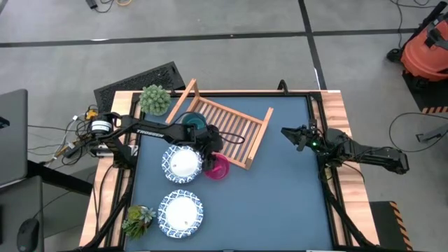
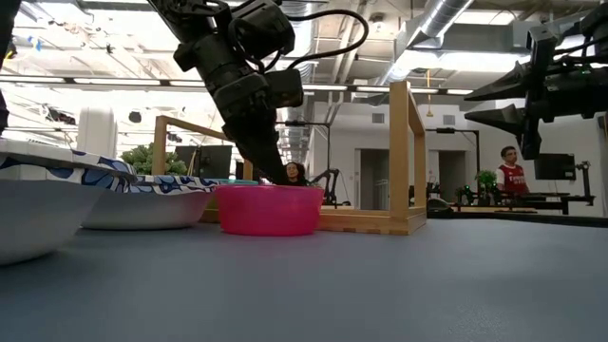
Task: Place and stack bowls onto a shelf
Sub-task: Stack the small red bowl on top of the small blue bowl on the shelf
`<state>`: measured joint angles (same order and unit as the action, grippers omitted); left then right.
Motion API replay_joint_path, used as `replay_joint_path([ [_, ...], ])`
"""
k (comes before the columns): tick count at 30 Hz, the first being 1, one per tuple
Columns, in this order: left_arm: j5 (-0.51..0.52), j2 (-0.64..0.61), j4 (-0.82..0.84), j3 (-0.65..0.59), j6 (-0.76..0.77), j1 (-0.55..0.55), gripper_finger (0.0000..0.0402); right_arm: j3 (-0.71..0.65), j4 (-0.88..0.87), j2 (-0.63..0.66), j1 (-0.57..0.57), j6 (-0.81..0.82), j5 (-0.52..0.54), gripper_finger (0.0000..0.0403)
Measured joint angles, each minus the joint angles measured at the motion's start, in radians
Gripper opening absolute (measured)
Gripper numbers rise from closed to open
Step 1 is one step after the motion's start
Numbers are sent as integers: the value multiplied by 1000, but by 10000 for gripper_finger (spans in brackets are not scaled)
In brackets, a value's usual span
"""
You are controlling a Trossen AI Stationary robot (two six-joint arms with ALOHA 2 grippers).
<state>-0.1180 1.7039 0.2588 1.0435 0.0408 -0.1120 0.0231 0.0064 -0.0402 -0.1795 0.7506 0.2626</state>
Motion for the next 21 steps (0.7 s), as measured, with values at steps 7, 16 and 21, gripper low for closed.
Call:
replay_joint_path([
  [7, -7, 0, 1, 0, -24, -2, 165, 0, 0, 0, 0, 0, 0, 171],
  [16, -91, 52, -5, 1, 20, -28, 165, 0, 0, 0, 0, 0, 0, 171],
  [21, -79, 50, -12, 1, 26, -35, 157, 0, 0, 0, 0, 1, 0, 171],
])
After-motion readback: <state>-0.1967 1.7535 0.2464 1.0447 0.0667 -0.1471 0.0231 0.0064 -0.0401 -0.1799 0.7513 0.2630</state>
